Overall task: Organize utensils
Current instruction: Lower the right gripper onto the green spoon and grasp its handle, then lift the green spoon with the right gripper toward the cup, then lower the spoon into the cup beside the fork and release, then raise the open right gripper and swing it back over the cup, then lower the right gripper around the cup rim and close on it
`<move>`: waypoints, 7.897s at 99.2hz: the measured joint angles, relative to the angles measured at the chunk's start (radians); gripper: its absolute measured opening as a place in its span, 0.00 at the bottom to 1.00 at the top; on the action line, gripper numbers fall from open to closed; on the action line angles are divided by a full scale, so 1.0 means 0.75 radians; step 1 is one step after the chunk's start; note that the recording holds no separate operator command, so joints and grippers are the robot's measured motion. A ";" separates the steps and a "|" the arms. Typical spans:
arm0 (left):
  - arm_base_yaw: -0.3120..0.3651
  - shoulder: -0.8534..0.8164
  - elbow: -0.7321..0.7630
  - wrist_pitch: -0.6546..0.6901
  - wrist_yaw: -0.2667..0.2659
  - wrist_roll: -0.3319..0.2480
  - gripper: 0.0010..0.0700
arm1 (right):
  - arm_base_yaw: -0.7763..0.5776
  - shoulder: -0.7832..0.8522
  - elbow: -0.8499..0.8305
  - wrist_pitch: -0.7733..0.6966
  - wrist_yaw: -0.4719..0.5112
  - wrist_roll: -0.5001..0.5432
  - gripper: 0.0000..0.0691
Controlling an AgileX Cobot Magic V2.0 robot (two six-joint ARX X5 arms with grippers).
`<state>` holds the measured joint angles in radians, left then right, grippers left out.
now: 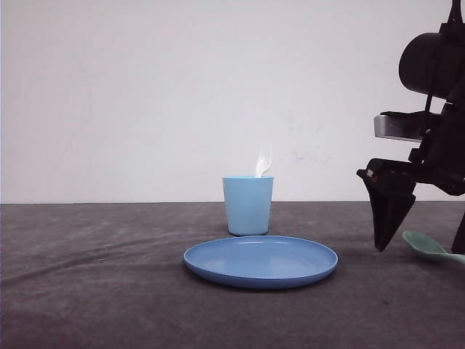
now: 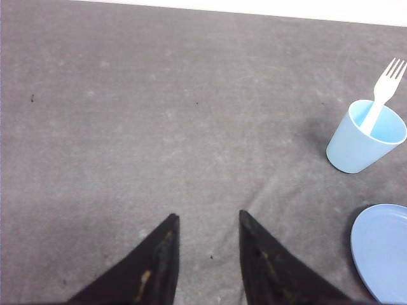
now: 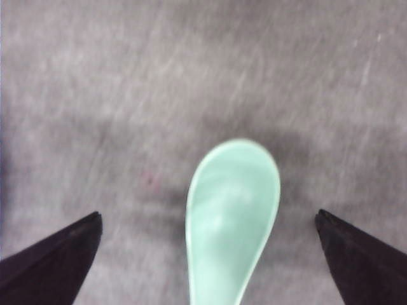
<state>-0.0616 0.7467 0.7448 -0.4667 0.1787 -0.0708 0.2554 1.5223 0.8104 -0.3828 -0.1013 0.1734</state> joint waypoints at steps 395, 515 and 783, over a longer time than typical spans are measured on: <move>0.000 0.000 0.000 0.007 0.000 0.000 0.22 | 0.310 0.609 0.494 1.292 -0.143 -0.345 0.08; 0.000 0.000 0.000 0.007 0.000 0.001 0.22 | 0.323 0.418 0.496 1.241 -0.145 -0.350 0.60; 0.000 0.000 0.000 0.006 0.000 0.004 0.22 | 0.294 0.582 0.427 1.011 -0.179 -0.219 0.98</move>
<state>-0.0616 0.7467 0.7448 -0.4622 0.1787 -0.0677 0.4759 1.9587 1.1309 0.3756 -0.2352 0.0093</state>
